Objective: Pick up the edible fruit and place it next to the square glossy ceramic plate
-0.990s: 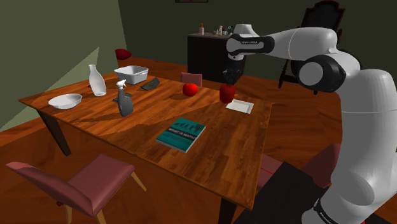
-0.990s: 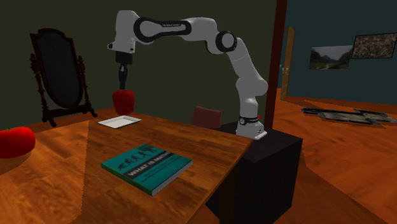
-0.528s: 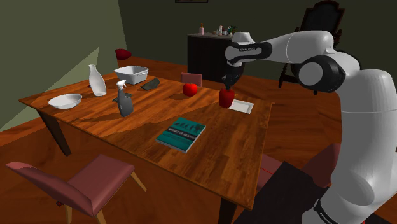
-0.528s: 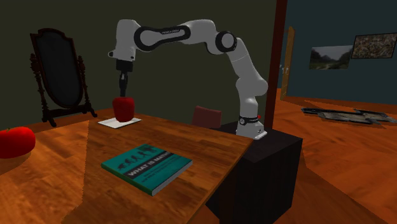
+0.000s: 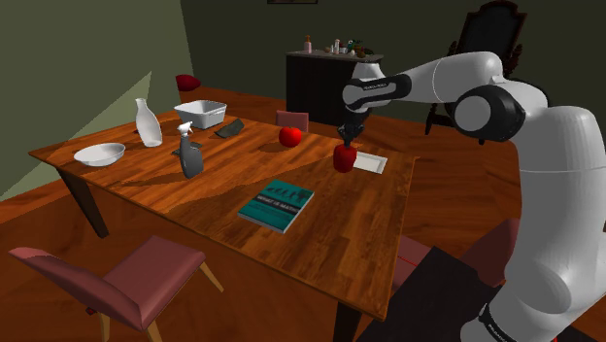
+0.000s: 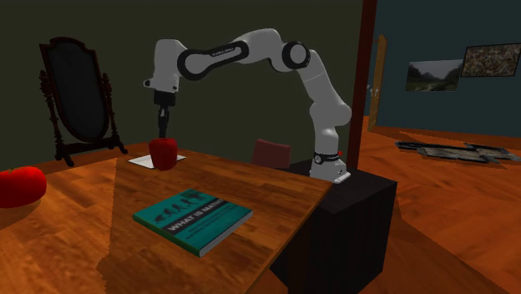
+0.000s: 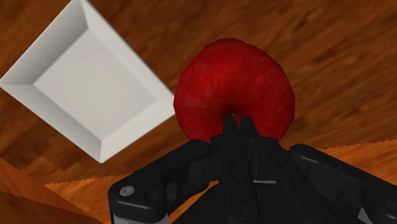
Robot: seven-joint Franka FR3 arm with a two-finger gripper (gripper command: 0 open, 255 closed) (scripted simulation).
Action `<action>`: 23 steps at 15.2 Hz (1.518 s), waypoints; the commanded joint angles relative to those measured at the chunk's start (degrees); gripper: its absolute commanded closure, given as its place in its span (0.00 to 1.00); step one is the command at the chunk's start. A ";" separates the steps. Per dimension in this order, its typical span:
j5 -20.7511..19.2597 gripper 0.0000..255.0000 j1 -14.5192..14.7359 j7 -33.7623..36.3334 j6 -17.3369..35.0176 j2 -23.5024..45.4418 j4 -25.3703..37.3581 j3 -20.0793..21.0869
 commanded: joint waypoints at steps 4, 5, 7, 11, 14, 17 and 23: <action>-0.05 1.00 0.05 0.10 1.99 0.40 -1.54 0.00; -0.05 1.00 0.05 0.10 1.99 0.40 -1.54 0.00; -0.05 1.00 0.05 0.10 1.99 0.40 -1.54 0.00; -0.05 0.00 0.05 0.10 1.99 0.40 -1.54 0.00; -0.05 0.00 0.05 0.10 1.99 0.40 -1.54 0.00; 0.02 0.00 0.04 0.06 -0.91 -1.23 -0.28 0.04; 0.08 0.00 0.04 0.02 -3.62 -2.48 1.19 0.07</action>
